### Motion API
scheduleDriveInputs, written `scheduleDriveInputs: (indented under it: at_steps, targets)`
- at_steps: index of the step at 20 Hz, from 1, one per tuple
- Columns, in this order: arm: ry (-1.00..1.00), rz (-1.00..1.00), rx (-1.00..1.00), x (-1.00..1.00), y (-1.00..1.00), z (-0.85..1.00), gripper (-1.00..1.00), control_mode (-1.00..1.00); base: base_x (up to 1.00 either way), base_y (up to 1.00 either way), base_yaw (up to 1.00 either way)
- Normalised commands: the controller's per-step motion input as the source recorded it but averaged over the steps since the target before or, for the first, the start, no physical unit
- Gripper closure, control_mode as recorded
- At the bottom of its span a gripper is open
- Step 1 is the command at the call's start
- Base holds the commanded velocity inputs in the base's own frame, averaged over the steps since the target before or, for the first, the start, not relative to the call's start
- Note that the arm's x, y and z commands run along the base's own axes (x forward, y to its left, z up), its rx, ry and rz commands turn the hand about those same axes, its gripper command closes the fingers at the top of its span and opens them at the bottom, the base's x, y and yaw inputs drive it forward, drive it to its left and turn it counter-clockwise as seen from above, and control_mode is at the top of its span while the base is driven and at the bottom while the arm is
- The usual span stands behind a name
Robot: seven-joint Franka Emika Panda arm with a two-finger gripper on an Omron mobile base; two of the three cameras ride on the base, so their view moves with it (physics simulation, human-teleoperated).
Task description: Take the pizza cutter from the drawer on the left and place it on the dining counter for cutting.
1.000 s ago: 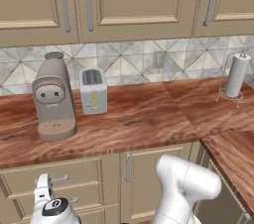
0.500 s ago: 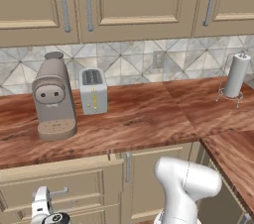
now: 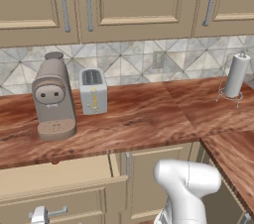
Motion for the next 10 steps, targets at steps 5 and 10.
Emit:
scheduleDriveInputs:
  at_steps: [5,10]
  targets:
    - [0.00,0.00,0.00,-0.99,0.00,-0.32,1.00,-1.00,0.00,0.00,0.00]
    - [0.01,0.00,0.00,-0.92,0.00,-0.31,1.00,-1.00,0.00,0.00,0.00]
